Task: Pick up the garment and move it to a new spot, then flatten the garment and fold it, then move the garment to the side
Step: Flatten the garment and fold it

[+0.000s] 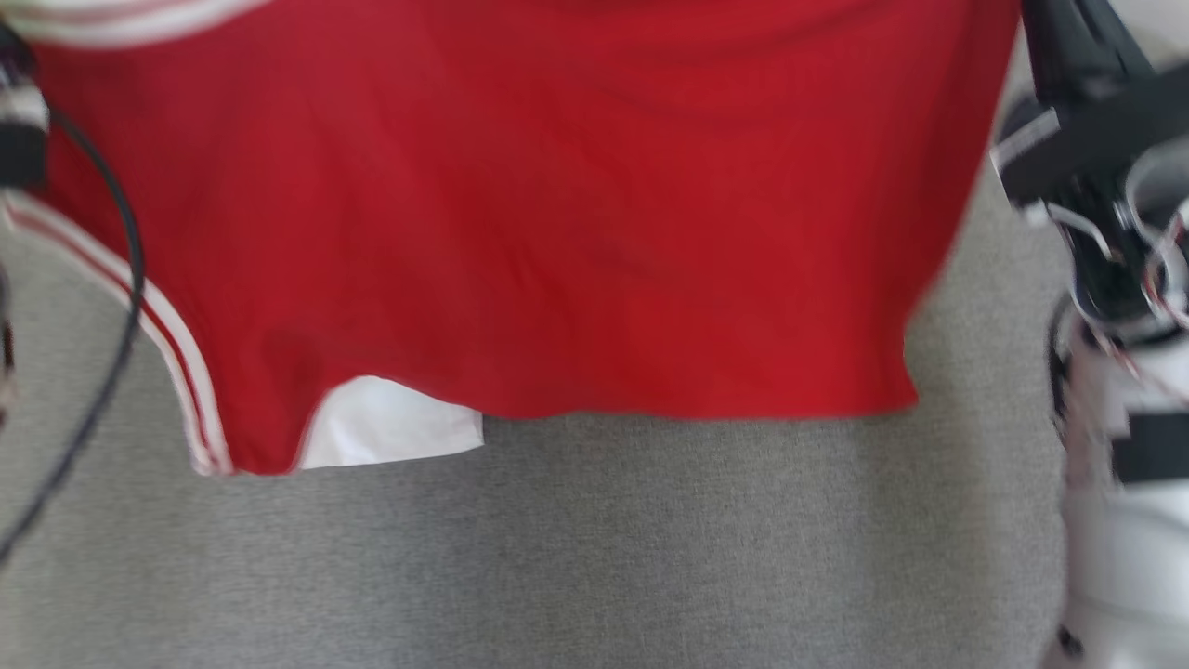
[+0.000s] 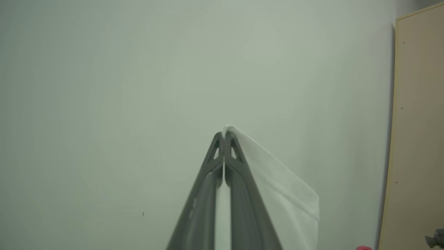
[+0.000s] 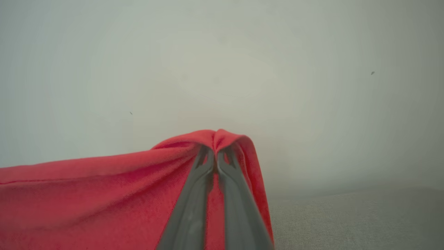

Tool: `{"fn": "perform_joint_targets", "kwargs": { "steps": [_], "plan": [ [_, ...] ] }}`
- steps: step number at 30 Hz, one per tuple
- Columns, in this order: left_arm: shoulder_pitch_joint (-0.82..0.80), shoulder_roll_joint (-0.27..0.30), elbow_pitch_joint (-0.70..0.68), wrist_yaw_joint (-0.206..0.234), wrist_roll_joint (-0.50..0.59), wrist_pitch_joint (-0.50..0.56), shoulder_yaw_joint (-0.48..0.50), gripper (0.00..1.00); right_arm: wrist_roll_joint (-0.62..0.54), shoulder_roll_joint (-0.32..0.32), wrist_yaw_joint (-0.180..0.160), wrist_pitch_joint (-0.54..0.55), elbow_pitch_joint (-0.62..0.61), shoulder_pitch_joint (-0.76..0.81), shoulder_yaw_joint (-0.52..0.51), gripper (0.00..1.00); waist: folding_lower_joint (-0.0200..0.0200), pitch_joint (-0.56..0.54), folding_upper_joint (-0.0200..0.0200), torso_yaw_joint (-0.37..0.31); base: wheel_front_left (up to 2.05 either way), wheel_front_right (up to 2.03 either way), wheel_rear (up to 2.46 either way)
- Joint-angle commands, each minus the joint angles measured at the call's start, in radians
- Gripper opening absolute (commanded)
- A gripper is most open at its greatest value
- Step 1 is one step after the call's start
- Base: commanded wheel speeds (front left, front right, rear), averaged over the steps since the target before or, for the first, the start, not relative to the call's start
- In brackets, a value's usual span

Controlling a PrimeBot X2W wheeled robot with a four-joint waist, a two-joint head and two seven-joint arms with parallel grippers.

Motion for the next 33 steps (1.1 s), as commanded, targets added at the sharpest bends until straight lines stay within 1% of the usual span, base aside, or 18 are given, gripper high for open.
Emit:
{"fn": "perform_joint_targets", "kwargs": {
  "steps": [1, 4, 7, 9, 11, 13, 15, 16, 19, 21, 24, 25, 26, 27, 28, 29, 31, 33],
  "plan": [
    [-0.051, -0.006, 0.033, -0.007, 0.017, -0.012, -0.003, 0.00, -0.011, 0.030, 0.001, -0.020, 0.044, -0.057, -0.006, 0.00, -0.0001, 0.117, -0.0001, -0.060, 0.00, 0.00, 0.00],
    [-0.155, -0.024, 0.122, -0.017, 0.051, -0.064, 0.000, 0.00, -0.032, 0.077, 0.001, -0.087, 0.165, -0.192, -0.044, 0.00, -0.0001, 0.158, -0.0001, -0.082, 0.00, 0.00, 0.00],
    [-0.272, -0.046, 0.186, -0.028, 0.104, -0.140, 0.010, 0.00, -0.061, 0.103, 0.001, -0.197, 0.276, -0.334, -0.090, 0.00, -0.0001, 0.181, -0.0001, -0.096, 0.00, 0.00, 0.00],
    [-0.352, -0.069, 0.205, -0.040, 0.132, -0.172, 0.025, 0.00, -0.073, 0.113, 0.001, -0.282, 0.330, -0.421, -0.125, 0.00, -0.0001, 0.191, -0.0001, -0.098, 0.00, 0.00, 0.00],
    [-0.420, -0.096, 0.191, -0.056, 0.161, -0.187, 0.052, 0.00, -0.087, 0.116, 0.001, -0.365, 0.366, -0.493, -0.150, 0.00, -0.0001, 0.199, -0.0001, -0.097, 0.00, 0.00, 0.00],
    [-0.483, -0.136, 0.134, -0.072, 0.174, -0.189, 0.111, 0.00, -0.105, 0.117, 0.001, -0.428, 0.394, -0.546, -0.166, 0.00, -0.0001, 0.211, -0.0001, -0.094, 0.00, 0.00, 0.00],
    [-0.492, -0.181, 0.082, -0.079, 0.177, -0.188, 0.163, 0.00, -0.115, 0.118, 0.001, -0.454, 0.421, -0.571, -0.156, 0.00, -0.0001, 0.226, -0.0001, -0.087, 0.00, 0.00, 0.00],
    [-0.486, -0.183, 0.044, -0.077, 0.183, -0.188, 0.162, 0.00, -0.107, 0.117, 0.000, -0.459, 0.436, -0.572, -0.150, 0.00, -0.0001, 0.233, -0.0001, -0.085, 0.00, 0.00, 0.00],
    [-0.381, -0.176, -0.013, -0.077, 0.157, -0.188, 0.139, 0.00, -0.141, 0.108, 0.000, -0.443, 0.482, -0.523, -0.097, 0.00, -0.0001, 0.250, -0.0001, -0.074, 0.00, 0.00, 0.00],
    [-0.284, -0.152, -0.032, -0.077, 0.149, -0.188, 0.117, 0.00, -0.168, 0.085, 0.000, -0.440, 0.510, -0.482, -0.061, 0.00, -0.0001, 0.254, -0.0001, -0.064, 0.00, 0.00, 0.00],
    [-0.101, -0.121, -0.057, -0.078, 0.171, -0.188, 0.089, 0.00, -0.194, 0.050, 0.000, -0.451, 0.542, -0.429, 0.008, 0.00, -0.0001, 0.252, -0.0001, -0.056, 0.00, 0.00, 0.00],
    [-0.043, -0.126, -0.063, -0.078, 0.171, -0.188, 0.093, 0.00, -0.194, 0.039, 0.000, -0.455, 0.551, -0.407, 0.025, 0.00, -0.0001, 0.249, -0.0001, -0.053, 0.00, 0.00, 0.00],
    [0.075, -0.138, -0.082, -0.078, 0.182, -0.188, 0.100, 0.00, -0.206, 0.011, 0.000, -0.450, 0.566, -0.360, 0.073, 0.00, -0.0001, 0.236, -0.0001, -0.045, 0.00, 0.00, 0.00],
    [0.129, -0.155, -0.089, -0.078, 0.178, -0.188, 0.109, 0.00, -0.208, -0.004, 0.000, -0.438, 0.571, -0.334, 0.102, 0.00, -0.0001, 0.225, -0.0001, -0.039, 0.00, 0.00, 0.00],
    [0.185, -0.154, -0.105, -0.078, 0.194, -0.188, 0.108, 0.00, -0.217, -0.024, 0.000, -0.427, 0.569, -0.309, 0.129, 0.00, -0.0001, 0.212, -0.0001, -0.035, 0.00, 0.00, 0.00],
    [0.236, -0.171, -0.114, -0.078, 0.195, -0.188, 0.107, 0.00, -0.216, -0.042, 0.000, -0.410, 0.567, -0.281, 0.148, 0.00, -0.0001, 0.195, -0.0001, -0.028, 0.00, 0.00, 0.00],
    [0.348, -0.190, -0.122, -0.079, 0.207, -0.188, 0.077, 0.00, -0.199, -0.069, 0.000, -0.372, 0.553, -0.212, 0.184, 0.00, -0.0001, 0.153, -0.0001, -0.017, 0.00, 0.00, 0.00],
    [0.467, -0.218, -0.120, -0.078, 0.198, -0.188, 0.038, 0.00, -0.173, -0.095, 0.000, -0.317, 0.533, -0.122, 0.219, 0.00, -0.0001, 0.098, -0.0001, -0.006, 0.00, 0.00, 0.00]
  ]
}}
